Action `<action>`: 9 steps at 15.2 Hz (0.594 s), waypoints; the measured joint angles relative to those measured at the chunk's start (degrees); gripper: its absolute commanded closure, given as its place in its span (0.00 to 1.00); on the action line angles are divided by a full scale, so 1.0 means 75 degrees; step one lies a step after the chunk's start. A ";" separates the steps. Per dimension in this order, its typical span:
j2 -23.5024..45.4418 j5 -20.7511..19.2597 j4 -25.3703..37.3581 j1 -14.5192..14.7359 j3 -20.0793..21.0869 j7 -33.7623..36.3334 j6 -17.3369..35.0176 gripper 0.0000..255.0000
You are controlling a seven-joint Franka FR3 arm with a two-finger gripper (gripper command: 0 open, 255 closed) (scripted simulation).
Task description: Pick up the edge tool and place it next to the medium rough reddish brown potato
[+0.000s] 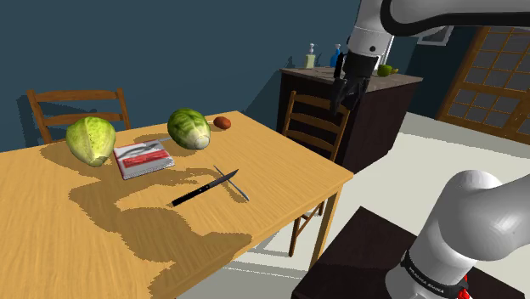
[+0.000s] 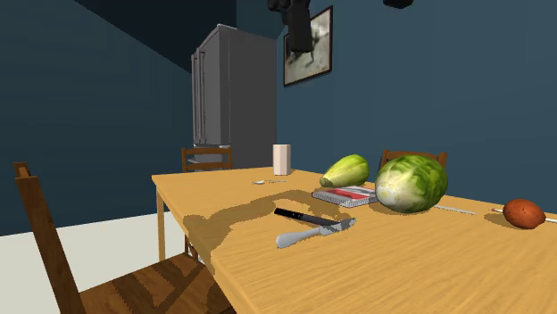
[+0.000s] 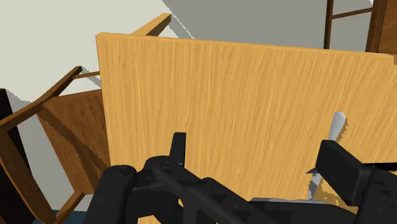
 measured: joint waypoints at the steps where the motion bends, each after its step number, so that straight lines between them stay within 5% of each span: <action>1: 0.0000 0.0000 0.0000 0.0000 0.0000 0.0000 0.0000 0.00; 9: -0.0324 0.1049 -0.1435 -0.0153 0.1203 0.2674 0.1433 0.00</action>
